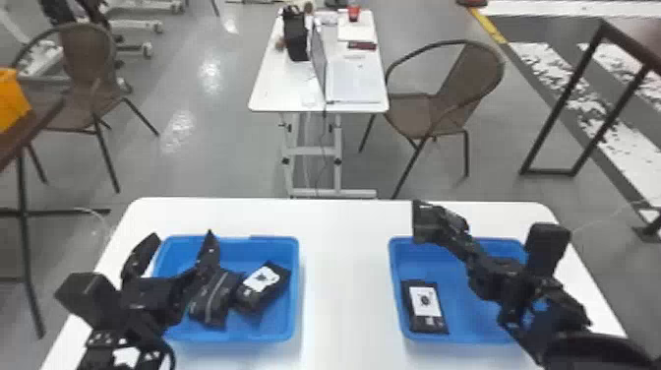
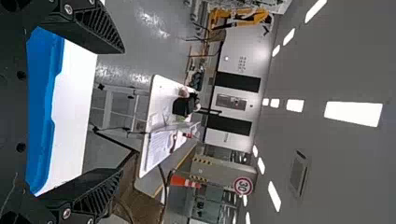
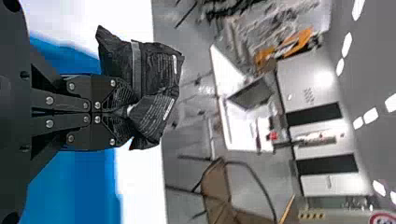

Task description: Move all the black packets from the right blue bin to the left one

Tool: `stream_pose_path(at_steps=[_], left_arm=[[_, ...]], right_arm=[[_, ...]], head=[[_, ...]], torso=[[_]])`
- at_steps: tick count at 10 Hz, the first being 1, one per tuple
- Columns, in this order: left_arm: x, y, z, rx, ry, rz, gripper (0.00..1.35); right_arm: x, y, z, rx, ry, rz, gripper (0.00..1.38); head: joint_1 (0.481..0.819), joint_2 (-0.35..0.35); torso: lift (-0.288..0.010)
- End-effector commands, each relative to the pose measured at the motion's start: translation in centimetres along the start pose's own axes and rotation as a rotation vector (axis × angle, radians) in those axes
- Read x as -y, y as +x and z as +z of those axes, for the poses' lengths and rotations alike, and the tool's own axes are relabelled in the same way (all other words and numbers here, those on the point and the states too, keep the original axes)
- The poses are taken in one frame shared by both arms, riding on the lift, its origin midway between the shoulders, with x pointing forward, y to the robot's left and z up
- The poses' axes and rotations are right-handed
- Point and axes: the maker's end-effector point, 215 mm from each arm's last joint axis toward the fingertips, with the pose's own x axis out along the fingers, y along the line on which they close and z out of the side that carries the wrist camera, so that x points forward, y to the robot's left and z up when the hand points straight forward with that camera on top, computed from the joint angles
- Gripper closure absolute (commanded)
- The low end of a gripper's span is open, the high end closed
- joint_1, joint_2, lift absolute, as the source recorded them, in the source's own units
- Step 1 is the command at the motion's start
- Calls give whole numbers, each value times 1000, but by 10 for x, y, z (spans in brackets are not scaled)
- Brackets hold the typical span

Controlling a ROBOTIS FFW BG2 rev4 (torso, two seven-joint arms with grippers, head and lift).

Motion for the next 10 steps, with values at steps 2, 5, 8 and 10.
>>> stream_pose_path(at_steps=[2, 5, 8, 10], left_arm=[[17, 17, 23, 52, -28, -28, 117], [52, 31, 39, 86, -97, -87, 117], [94, 45, 50, 92, -266, -158, 117], [111, 48, 60, 78, -321, -207, 117]], right_arm=[[-114, 40, 22, 3, 64, 321, 1280], [-227, 63, 20, -30, 78, 659, 1280], [-253, 62, 18, -52, 99, 748, 1279], [-253, 63, 20, -52, 91, 750, 1280]], head=[[695, 84], [695, 196], [695, 227], [695, 212]], torso=[[0], [0], [0], [0]])
